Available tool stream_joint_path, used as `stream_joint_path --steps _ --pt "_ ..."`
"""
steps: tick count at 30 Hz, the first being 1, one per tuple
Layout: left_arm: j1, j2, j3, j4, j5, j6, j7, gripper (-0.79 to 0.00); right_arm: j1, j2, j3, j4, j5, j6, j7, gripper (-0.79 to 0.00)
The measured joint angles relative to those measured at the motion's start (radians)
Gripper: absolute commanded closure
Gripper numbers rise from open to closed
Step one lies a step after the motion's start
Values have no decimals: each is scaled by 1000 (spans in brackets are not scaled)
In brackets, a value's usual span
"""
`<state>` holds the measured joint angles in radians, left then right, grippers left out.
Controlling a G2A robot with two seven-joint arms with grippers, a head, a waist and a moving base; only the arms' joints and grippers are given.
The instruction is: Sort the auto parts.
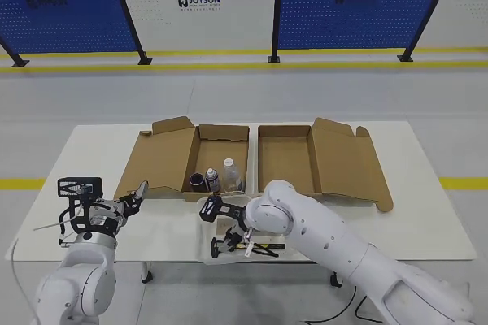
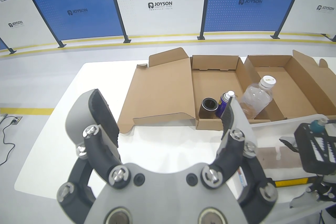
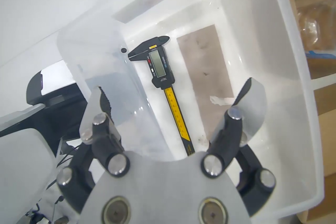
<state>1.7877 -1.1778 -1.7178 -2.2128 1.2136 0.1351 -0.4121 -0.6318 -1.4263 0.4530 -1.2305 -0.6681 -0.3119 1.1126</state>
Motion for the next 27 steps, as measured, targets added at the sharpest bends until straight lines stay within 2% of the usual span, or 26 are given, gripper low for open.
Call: stream_joint_path --steps 4,5,6,9,11,13,14,15,19,21,24,25,27 --pt "0 0 0 0 0 0 0 -785 23 -28 -23 58 20 19 13 -782" --pt "0 0 0 0 0 0 0 -785 30 -35 -30 70 16 24 17 -751" --pt "0 0 0 0 0 0 0 -785 35 -40 -35 77 9 28 20 -767" --pt "0 0 0 0 0 0 0 -785 40 -52 -46 100 2 31 19 -696" --pt "0 0 0 0 0 0 0 -785 41 -59 -49 118 2 28 17 -742" --pt "0 0 0 0 0 0 0 -785 43 -64 -51 131 3 27 17 -665" --pt "0 0 0 0 0 0 0 -785 44 -67 -52 138 3 26 17 -662" --pt "0 0 0 0 0 0 0 -785 44 -70 -52 144 3 26 17 -708" --pt "0 0 0 0 0 0 0 -785 46 -78 -53 165 0 24 17 -680" --pt "0 0 0 0 0 0 0 -785 48 -82 -53 172 -5 25 17 -631" --pt "0 0 0 0 0 0 0 -785 48 -88 -55 175 -11 25 23 -637" --pt "0 0 0 0 0 0 0 -785 48 -89 -55 176 -12 25 27 -619" --pt "0 0 0 0 0 0 0 -785 50 -92 -54 178 -15 27 32 -480"
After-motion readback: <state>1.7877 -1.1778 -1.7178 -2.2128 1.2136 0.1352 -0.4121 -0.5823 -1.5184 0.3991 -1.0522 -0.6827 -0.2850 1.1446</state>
